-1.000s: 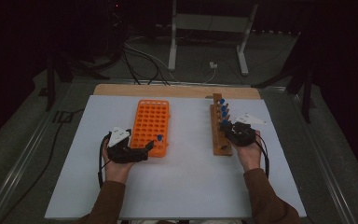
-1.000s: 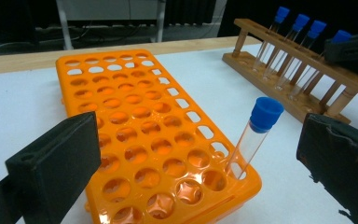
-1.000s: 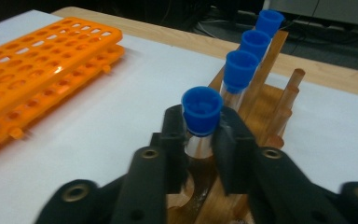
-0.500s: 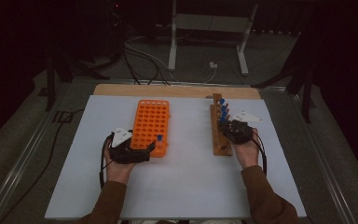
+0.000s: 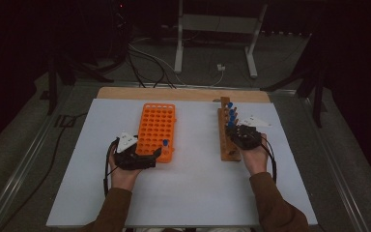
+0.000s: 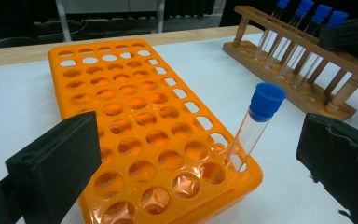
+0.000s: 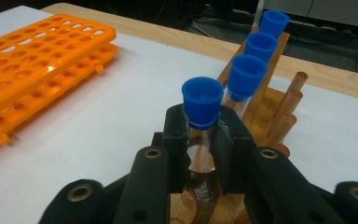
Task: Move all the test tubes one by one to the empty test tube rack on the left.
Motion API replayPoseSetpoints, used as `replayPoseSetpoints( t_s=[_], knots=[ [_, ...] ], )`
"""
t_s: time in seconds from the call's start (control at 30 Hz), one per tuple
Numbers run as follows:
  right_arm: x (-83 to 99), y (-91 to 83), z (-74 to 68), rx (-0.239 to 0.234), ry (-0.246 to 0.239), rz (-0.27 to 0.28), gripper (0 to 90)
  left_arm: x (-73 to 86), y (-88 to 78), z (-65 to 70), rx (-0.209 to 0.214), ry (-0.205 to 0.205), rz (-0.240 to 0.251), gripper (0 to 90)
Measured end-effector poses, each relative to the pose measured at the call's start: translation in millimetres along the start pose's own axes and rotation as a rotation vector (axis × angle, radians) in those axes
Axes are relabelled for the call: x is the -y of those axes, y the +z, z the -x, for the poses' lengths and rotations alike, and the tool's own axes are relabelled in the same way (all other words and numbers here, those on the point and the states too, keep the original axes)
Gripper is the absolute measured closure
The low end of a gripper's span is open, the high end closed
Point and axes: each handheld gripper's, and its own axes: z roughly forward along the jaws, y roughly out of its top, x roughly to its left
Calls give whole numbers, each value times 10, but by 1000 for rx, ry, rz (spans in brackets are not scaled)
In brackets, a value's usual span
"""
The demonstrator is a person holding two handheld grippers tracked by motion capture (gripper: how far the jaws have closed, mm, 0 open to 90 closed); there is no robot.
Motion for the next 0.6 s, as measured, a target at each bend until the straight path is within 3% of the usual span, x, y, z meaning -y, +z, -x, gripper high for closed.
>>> replayPoseSetpoints(
  t_s=[0.6],
  knots=[
    [-89,-201,67,-19,38,53,766,12,4,12,-2,10,-1,6]
  ],
)
